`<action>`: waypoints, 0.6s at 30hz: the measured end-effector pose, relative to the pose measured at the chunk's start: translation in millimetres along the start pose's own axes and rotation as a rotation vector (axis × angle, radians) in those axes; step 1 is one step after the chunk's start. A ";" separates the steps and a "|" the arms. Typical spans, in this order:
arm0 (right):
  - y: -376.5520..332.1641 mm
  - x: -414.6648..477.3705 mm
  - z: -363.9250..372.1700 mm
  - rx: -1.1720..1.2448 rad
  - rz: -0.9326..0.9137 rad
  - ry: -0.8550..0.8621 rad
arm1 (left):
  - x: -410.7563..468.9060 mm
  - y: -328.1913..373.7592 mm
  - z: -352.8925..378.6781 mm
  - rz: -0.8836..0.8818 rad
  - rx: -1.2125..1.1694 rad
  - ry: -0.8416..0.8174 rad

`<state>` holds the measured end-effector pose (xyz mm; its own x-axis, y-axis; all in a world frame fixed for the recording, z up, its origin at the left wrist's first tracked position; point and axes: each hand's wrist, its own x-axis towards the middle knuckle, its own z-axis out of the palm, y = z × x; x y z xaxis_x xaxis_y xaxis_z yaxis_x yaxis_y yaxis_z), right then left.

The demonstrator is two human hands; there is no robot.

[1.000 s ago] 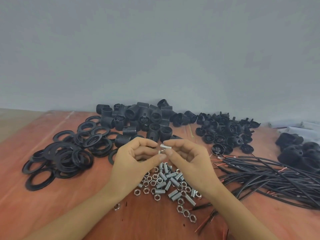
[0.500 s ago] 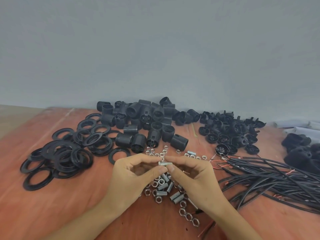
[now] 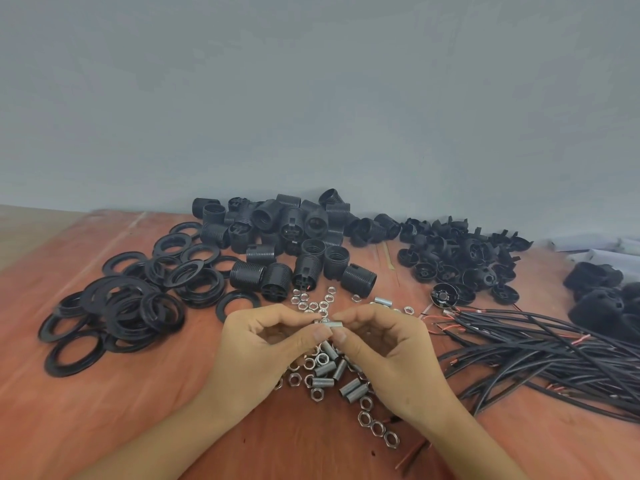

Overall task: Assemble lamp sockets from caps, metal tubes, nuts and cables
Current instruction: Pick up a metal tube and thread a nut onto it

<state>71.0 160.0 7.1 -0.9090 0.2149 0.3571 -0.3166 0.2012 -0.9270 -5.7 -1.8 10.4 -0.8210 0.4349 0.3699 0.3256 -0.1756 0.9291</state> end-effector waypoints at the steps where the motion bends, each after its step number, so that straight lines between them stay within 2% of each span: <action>1: -0.3 -0.5 -0.1 -0.027 -0.022 0.002 | 0.5 -0.6 -0.4 -0.025 -0.015 -0.001; 6: -4.2 -0.7 0.0 -0.112 -0.027 0.008 | 1.2 -0.7 -0.3 -0.039 -0.075 -0.031; 10: -3.4 -2.0 6.3 -0.181 -0.027 0.002 | -1.1 1.6 2.9 0.024 -0.055 -0.094; 13: -3.9 -3.0 8.6 -0.214 -0.018 -0.018 | -0.8 1.6 3.3 0.062 -0.022 -0.052; 16: -6.5 -0.7 7.1 -0.139 0.038 -0.083 | 1.2 0.7 0.9 0.044 -0.019 0.000; 18: -5.9 0.8 8.4 -0.176 0.042 -0.072 | 1.2 -0.4 -0.2 0.047 -0.012 -0.016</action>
<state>69.9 151.0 12.0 -0.9396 0.1591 0.3032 -0.2311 0.3585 -0.9045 -6.9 -1.3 10.5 -0.7973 0.4397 0.4135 0.3580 -0.2070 0.9105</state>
